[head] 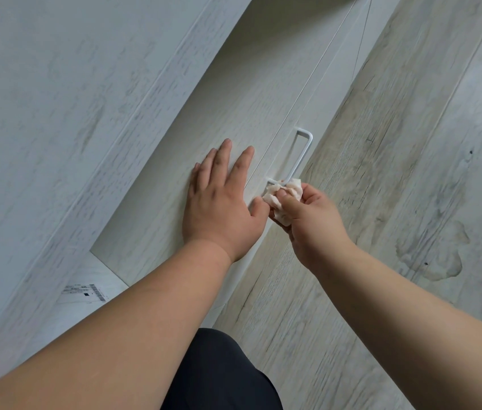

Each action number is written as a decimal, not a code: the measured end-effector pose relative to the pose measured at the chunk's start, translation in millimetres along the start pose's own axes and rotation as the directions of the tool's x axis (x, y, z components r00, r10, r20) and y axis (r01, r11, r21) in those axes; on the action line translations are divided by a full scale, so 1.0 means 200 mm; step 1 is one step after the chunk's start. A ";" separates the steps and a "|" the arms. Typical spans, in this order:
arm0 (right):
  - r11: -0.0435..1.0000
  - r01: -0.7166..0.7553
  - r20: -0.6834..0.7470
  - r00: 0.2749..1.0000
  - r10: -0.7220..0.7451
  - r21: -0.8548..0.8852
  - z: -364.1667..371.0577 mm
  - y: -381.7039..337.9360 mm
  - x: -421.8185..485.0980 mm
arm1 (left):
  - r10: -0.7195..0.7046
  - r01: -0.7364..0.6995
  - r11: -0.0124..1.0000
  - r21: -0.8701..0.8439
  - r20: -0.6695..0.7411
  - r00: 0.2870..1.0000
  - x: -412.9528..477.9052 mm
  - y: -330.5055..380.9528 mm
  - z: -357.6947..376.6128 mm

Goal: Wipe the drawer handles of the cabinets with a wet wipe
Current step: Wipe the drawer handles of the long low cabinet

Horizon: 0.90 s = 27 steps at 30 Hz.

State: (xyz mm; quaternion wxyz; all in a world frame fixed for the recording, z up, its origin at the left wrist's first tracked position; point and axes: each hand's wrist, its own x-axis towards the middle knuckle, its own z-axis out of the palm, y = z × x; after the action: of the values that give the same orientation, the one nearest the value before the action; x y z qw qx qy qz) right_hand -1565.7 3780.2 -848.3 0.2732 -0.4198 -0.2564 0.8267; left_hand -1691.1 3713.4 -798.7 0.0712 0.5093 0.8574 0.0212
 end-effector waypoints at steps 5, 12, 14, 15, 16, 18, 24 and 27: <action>0.997 0.007 0.052 0.999 -0.003 -0.077 -0.01 -0.02 0.03 | -0.004 0.004 1.000 -0.005 -0.006 1.000 0.00 0.00 0.00; 0.993 0.020 -0.016 1.000 -0.022 -0.116 -0.09 -0.07 0.04 | 0.003 -0.003 1.000 0.006 -0.004 1.000 0.00 -0.01 0.00; 0.986 0.041 -0.004 0.999 -0.043 -0.162 -0.10 -0.08 0.05 | 0.001 -0.001 1.000 0.003 -0.002 1.000 0.00 0.00 0.00; 0.977 0.057 0.018 0.998 -0.054 -0.206 -0.10 -0.08 0.05 | 0.001 -0.001 1.000 0.005 0.000 1.000 0.00 0.00 0.00; 0.966 0.074 0.041 0.997 -0.066 -0.247 -0.09 -0.08 0.05 | 0.001 -0.001 1.000 0.009 0.002 1.000 0.00 -0.01 0.00; 0.950 0.101 0.057 0.995 -0.087 -0.295 -0.09 -0.10 0.05 | 0.001 -0.001 1.000 0.017 0.004 1.000 0.00 -0.01 0.00; 0.957 0.085 0.013 0.996 -0.084 -0.277 -0.07 -0.08 0.02 | 0.018 -0.019 0.999 0.043 0.017 1.000 0.00 -0.01 0.00; 0.958 0.060 0.021 0.998 -0.057 -0.281 -0.06 -0.08 0.01 | 0.016 -0.018 0.998 0.067 0.030 0.999 0.00 0.00 -0.01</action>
State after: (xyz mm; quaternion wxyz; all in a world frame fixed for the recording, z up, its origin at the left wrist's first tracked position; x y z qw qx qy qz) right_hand -1553.7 3795.3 -845.5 0.2334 -0.4414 -0.3852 0.7761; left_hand -1691.1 3712.7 -797.6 0.0664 0.5190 0.8521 -0.0144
